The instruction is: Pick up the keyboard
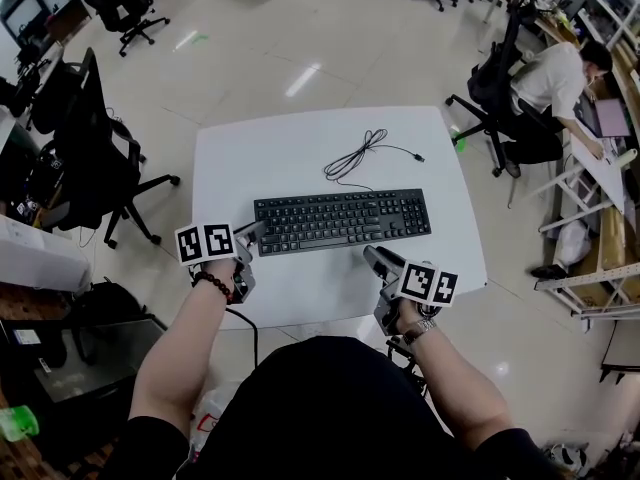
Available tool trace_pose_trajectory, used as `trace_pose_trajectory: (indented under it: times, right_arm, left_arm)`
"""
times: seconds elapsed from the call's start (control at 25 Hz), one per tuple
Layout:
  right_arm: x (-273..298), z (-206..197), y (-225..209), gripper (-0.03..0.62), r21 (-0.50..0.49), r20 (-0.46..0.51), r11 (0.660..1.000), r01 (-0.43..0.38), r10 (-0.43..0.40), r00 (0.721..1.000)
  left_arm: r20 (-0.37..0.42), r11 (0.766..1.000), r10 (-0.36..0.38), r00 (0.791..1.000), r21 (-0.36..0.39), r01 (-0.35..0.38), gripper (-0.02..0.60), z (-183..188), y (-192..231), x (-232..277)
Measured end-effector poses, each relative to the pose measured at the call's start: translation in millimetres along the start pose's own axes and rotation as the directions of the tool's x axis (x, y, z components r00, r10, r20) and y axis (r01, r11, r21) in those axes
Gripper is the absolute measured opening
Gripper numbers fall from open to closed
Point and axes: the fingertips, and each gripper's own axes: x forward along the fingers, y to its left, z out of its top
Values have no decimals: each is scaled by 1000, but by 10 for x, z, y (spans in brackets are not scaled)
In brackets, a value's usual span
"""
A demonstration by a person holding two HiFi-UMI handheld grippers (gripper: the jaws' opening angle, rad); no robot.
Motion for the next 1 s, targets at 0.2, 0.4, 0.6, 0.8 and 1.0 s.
trace_pose_trajectory:
  times: [0.2,0.4,0.6,0.8,1.0]
  right_arm:
    - [174,-152,-277,199,286,22,956,-68,64,998]
    - [333,-187,-432,232,426,77,897,-117,93,993]
    - [502,-32,-525,232,484,168,856,-184,116,979]
    - [643,67,-652,232,533,242,813,-235,120,963]
    - [703,225,-676,205,538,304,788,-298,148,941]
  left_arm:
    - [-4,1000,-1,1000,4,1,86,22,-45,-26]
    - [-8,1000,-1,1000,4,1,84,34,-77,-50]
    - [-13,1000,2,1000,8,-2,84,50,-124,-72]
    - [-23,1000,6,1000,13,-5,83,33,-148,-89]
    - [-32,1000,9,999,15,-8,83,-9,-163,-86]
